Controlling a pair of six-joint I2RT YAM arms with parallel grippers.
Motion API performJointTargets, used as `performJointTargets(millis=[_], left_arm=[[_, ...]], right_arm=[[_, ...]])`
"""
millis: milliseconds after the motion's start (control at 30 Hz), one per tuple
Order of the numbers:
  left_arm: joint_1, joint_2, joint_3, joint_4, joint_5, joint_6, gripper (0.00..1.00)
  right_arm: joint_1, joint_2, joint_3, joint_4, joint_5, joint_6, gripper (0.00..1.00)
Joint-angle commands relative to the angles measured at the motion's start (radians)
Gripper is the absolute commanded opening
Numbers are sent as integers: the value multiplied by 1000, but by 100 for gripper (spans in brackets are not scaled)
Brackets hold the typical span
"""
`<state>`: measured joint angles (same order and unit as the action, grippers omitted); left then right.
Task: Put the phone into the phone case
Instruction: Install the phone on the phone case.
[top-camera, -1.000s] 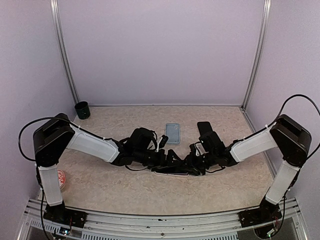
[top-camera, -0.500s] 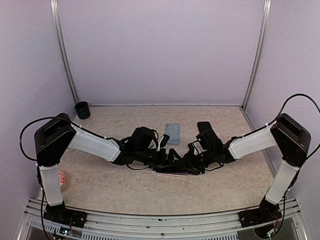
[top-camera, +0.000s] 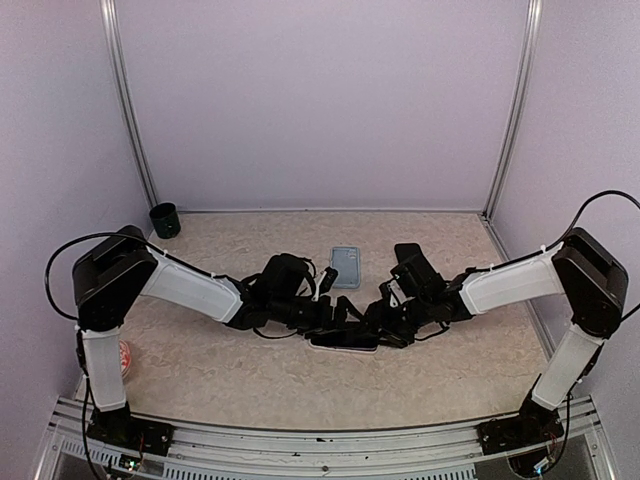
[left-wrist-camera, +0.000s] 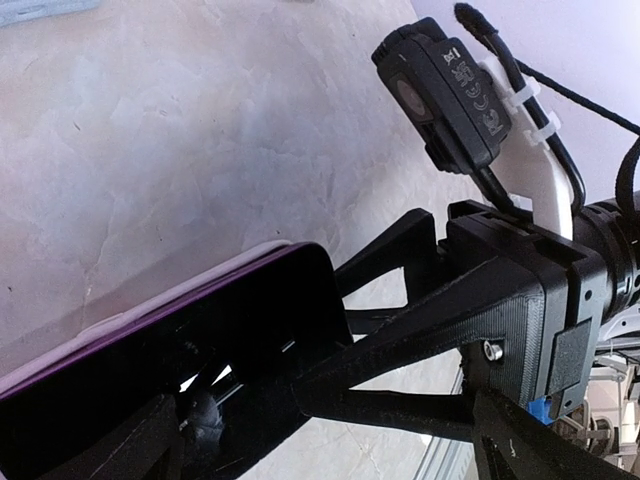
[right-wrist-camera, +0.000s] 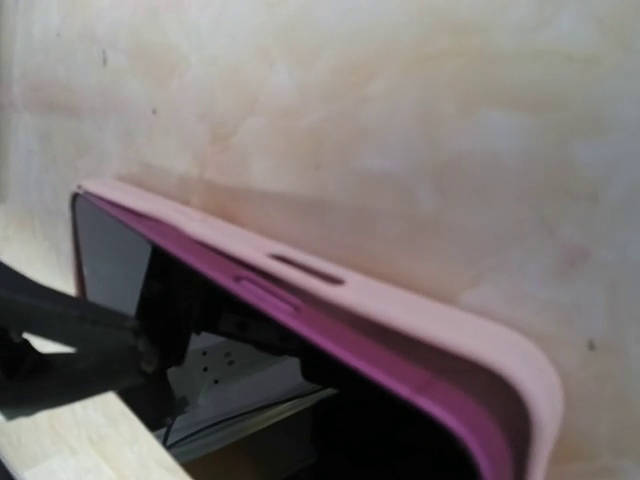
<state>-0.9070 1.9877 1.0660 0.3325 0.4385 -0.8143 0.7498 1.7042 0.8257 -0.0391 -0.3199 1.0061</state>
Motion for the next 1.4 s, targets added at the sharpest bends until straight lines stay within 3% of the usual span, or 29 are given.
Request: performJointTargets(millis=[0,1100,1233,1367], left_arm=[[-3,67,-38,-112,-21,2,99],[-10,109,-35,-171,-75,9,99],[-10,114,-35,-170,-75,9,99],[-10,115,-34,-170,-75,9,99]], right_arm=[[2,16,-30,-136,98,-14,59],[1,-103,6,-100,38,-30,58],[2,-101,-14,-22,12,-48,51],[0,-83,-31,25,9,-51,34]])
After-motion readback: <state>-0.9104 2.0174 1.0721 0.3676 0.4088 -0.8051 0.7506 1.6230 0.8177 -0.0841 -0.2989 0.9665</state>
